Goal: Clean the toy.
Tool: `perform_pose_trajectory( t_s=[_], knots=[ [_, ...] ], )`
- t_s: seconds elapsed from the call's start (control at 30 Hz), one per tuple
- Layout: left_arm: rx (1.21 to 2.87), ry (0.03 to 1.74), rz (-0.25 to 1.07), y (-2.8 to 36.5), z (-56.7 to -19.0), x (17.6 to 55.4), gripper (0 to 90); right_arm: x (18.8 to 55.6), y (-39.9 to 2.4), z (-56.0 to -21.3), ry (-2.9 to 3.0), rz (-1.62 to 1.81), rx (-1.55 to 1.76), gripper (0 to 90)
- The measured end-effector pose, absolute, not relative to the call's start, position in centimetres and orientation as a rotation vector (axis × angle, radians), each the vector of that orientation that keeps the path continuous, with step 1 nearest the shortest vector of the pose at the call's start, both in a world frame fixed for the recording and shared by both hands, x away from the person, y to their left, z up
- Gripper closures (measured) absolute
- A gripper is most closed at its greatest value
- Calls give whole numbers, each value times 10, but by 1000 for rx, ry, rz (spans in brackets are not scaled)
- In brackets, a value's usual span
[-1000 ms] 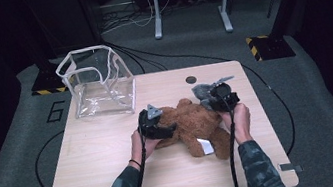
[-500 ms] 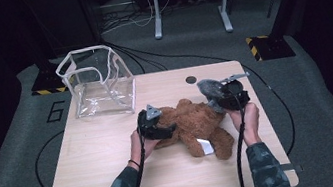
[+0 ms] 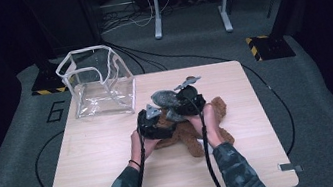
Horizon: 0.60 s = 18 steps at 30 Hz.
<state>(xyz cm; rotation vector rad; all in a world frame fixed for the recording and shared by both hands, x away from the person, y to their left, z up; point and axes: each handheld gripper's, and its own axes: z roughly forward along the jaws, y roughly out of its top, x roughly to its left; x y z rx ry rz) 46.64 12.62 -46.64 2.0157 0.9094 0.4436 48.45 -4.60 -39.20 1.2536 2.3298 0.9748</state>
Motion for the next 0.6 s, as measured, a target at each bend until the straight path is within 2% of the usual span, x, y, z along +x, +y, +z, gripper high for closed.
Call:
perform_pose_trajectory(
  t_s=[0.23, 0.6],
  knots=[
    [2014, 906, 458, 125, -466, 466, 129, 494, -43, -410, 2302, 790, 1249, 742],
    [2015, 907, 445, 125, -465, 465, 129, 495, -107, -406, 2176, 773, 1406, 742]
  ],
)
